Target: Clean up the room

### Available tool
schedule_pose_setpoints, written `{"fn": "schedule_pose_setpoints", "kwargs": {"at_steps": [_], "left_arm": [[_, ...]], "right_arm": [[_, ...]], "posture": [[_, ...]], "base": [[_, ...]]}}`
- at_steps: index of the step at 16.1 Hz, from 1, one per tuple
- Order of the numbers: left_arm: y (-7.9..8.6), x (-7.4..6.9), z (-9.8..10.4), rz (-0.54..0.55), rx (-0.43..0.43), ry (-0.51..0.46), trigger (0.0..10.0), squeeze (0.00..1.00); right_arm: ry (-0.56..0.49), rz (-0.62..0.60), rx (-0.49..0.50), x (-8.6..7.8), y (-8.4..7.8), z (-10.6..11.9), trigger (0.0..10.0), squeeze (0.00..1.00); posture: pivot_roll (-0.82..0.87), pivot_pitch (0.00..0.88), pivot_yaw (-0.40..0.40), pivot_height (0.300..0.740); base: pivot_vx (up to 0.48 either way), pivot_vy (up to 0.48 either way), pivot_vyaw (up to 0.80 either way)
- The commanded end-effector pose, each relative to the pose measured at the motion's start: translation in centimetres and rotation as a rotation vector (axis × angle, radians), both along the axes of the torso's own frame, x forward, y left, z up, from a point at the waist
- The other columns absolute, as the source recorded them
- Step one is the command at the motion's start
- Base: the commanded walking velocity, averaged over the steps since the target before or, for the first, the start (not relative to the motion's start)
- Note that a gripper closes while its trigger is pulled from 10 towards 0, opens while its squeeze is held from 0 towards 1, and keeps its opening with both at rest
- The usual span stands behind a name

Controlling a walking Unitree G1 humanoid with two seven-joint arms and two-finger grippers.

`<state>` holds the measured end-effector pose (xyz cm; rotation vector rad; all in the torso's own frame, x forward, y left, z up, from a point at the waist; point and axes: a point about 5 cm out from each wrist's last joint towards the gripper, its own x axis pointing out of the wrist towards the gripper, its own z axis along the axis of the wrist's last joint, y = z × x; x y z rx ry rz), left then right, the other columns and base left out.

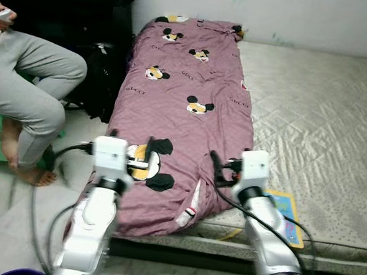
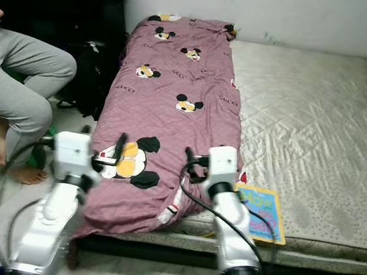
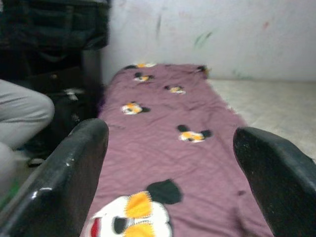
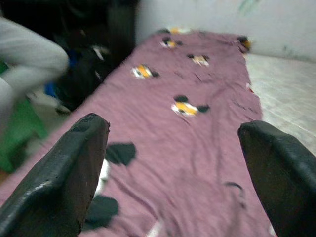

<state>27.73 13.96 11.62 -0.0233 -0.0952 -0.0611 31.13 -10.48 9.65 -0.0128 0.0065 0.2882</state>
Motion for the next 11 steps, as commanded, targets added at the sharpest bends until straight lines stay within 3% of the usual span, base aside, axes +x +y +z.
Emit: {"fn": "schedule_pose_setpoints", "kwargs": {"at_steps": [1, 11], "left_arm": [[-0.79, 0.06, 0.00, -0.019, -0.012, 0.003, 10.0, 0.00], [-0.93, 0.15, 0.00, -0.024, -0.014, 0.003, 10.0, 0.00]], "right_arm": [[0.002, -0.019, -0.017, -0.06, -0.80, -0.19, 10.0, 0.00], [0.002, -0.021, -0.016, 0.03, -0.82, -0.22, 10.0, 0.00]], "posture": [[-0.09, 0.056, -0.036, 0.740], [-0.09, 0.056, -0.035, 0.740]], "base": [[0.000, 0.000, 0.00], [0.000, 0.000, 0.00]]}}
